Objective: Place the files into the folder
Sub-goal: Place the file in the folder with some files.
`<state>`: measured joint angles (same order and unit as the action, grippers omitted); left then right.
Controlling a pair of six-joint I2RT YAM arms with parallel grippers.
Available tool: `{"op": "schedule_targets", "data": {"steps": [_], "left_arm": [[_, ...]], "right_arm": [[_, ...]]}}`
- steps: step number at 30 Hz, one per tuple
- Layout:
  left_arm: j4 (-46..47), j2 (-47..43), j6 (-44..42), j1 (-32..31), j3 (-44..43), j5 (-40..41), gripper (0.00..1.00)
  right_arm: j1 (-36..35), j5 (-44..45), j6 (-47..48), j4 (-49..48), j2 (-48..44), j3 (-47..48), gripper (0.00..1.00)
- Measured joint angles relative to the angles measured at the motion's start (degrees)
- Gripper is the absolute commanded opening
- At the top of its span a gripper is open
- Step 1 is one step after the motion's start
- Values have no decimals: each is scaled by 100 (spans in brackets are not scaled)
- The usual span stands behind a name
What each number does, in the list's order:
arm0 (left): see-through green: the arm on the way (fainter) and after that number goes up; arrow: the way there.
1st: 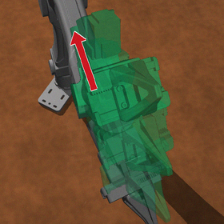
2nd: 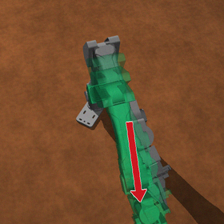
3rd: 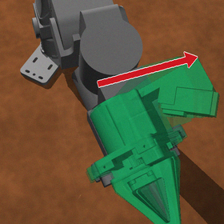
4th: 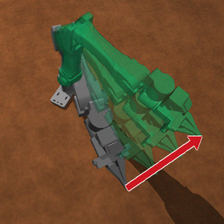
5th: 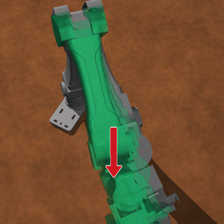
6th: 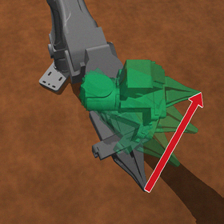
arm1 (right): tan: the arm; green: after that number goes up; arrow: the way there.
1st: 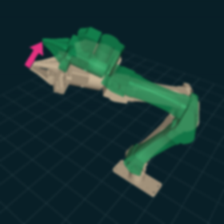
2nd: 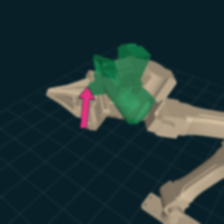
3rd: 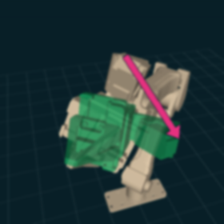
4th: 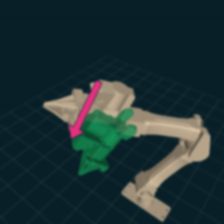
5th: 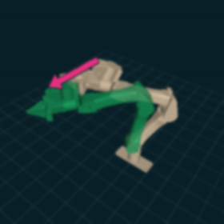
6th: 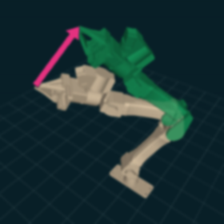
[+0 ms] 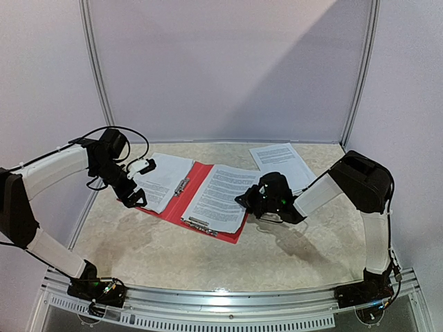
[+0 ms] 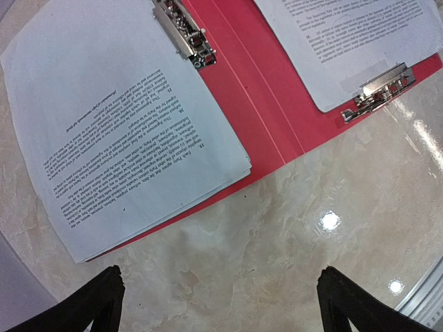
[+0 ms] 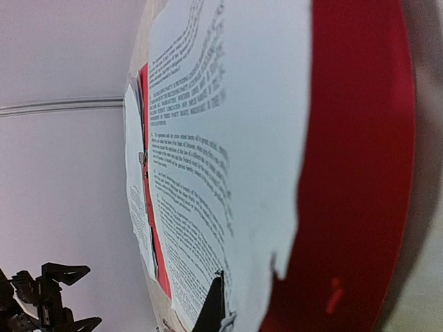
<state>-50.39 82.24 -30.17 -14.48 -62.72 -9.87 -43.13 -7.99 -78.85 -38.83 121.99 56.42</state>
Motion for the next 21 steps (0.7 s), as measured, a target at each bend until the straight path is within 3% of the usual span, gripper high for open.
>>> {"op": "schedule_targets", "data": {"steps": [17,21], "left_arm": [[20,-2,-4,0,0,2,99],[17,-2,-4,2,0,2,100]], "right_arm": [[-177,201,503,793,0,413,8],[-184,214,570,929,0,415,20]]}}
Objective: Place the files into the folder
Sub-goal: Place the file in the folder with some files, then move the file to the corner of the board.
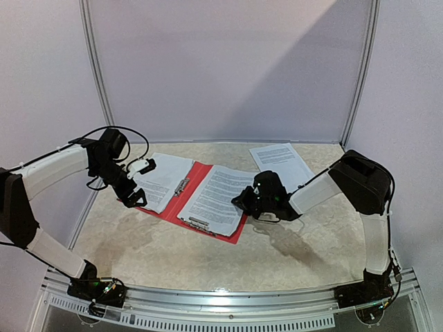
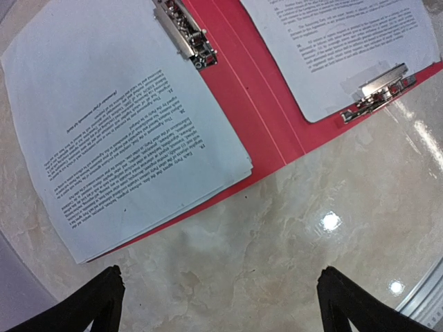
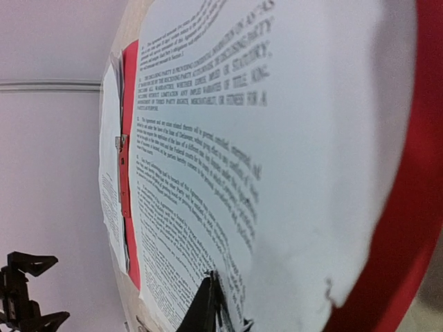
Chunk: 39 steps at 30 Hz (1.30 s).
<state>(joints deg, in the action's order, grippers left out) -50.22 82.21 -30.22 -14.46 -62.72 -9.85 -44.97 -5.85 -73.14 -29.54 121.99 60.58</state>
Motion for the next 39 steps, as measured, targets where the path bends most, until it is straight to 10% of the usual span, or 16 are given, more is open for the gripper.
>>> {"op": "schedule_targets", "data": {"steps": [13,20,33,39], "left_arm": [[-24,-2,-24,2,0,2,99],[-85,-11,-39,7,-2,0,100],[-323,-11,-356,11,-85,22,100],[-745,61,-608,-74,-680,46,98]], "right_arm": [[2,-236,-129,249,-260,72,81],[2,-72,444,1694,-833,269,98],[232,754,2809,5034,-2116,1259,99],[1416,15,4291,6216,-2406,1764,95]]}}
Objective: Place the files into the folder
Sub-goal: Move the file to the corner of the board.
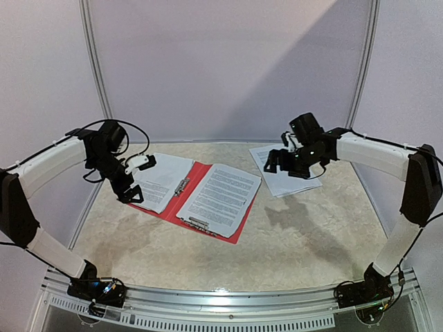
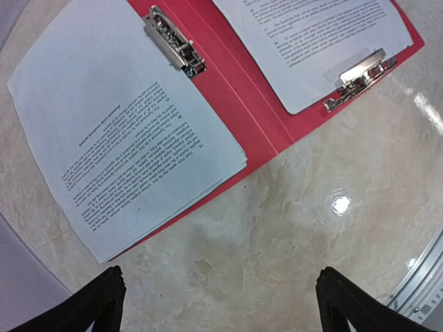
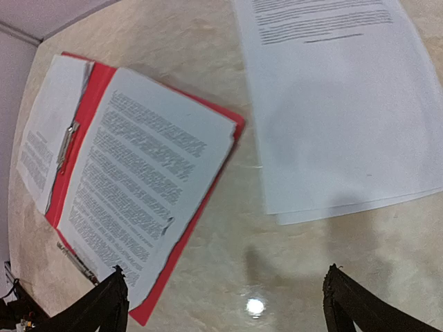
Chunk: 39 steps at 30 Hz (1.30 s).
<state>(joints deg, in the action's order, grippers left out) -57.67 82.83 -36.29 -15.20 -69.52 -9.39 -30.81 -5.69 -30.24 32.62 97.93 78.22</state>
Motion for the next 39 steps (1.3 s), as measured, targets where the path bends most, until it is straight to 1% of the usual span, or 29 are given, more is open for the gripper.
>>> {"op": "schedule_targets", "data": {"steps": [2,4,6,8,12,17,21,25,28,32,36,39], "left_arm": [[-61,81,-20,-120,-223,63,97],[-125,249,-39,-310,-560,162,97],[-179,481,-68,-632,-949,319,97],[-201,684,-103,-905,-1215,417,97],[-302,1161,-160,-1394,-1775,518,97],[-404,1759,-164,-1812,-2371,560,96],[-472,1989,-166,-1961,-2520,555,96],[-557,2081,-173,-1989,-2529,549,96],[-632,2114,-186,-1989,-2529,542,95],[-669,2114,-208,-1989,-2527,535,96],[-671,2114,-232,-1989,-2527,531,95],[-673,2114,-258,-1993,-2527,533,95]], "right_arm": [[562,-234,297,214,-7,0,91],[1193,-396,546,389,7,0,84],[1751,-522,752,509,85,66,79],[2190,-625,931,625,319,297,77],[2656,-817,1237,734,1064,920,80],[2697,-699,1606,1040,2096,1714,79],[2564,-166,1858,1338,2662,2103,78],[2258,544,2151,1493,2830,2168,76],[1985,951,2299,1709,2970,2406,75],[1810,990,2387,1878,3136,2507,75],[1853,960,2404,2094,3178,2398,73],[1888,820,2404,1996,3032,2122,73]]}}
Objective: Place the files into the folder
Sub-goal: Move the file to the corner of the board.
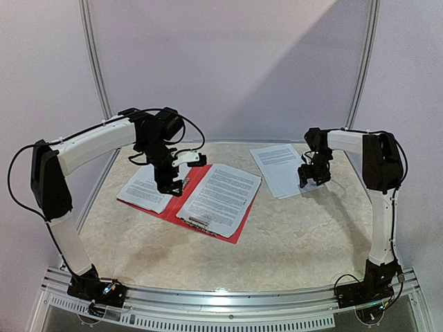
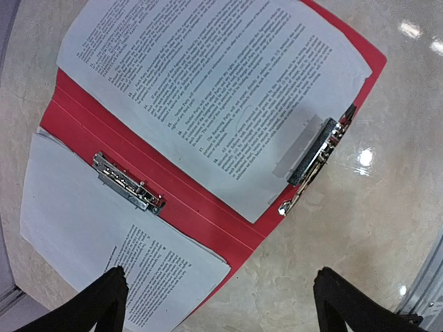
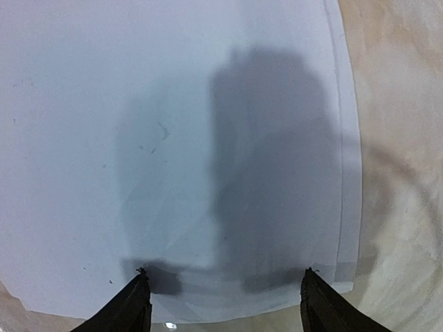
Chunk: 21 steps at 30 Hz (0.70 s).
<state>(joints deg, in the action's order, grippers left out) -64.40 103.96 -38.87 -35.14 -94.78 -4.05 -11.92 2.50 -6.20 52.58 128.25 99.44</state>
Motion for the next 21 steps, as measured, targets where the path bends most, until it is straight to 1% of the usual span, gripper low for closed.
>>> {"op": "schedule_targets", "data": {"steps": [4,6,9,12,16,19,21], "left_arm": [[0,0,-42,-111,-2,66,95],[-39,42,-81,-286,-76,129,95],[-50,262,-214,-708,-385,175,95],[-92,776,-337,-1200,-1102,136,94],[-83,1690,-468,-1757,-2347,146,94],[-24,2337,-560,-2170,-3182,229,93],[76,2719,-634,-2446,-3585,306,90]], "right_arm": [[-4,-109,-50,-125,-632,-1019,72],[-7,-175,-94,-133,-933,-1480,71],[-20,-282,-195,-98,-1486,-2277,68],[-66,-422,-348,48,-2011,-2994,67],[-291,-828,-616,544,-2693,-3735,74],[-372,-1185,-713,780,-3222,-3797,74],[-210,-1384,-737,787,-3646,-3729,74]]}}
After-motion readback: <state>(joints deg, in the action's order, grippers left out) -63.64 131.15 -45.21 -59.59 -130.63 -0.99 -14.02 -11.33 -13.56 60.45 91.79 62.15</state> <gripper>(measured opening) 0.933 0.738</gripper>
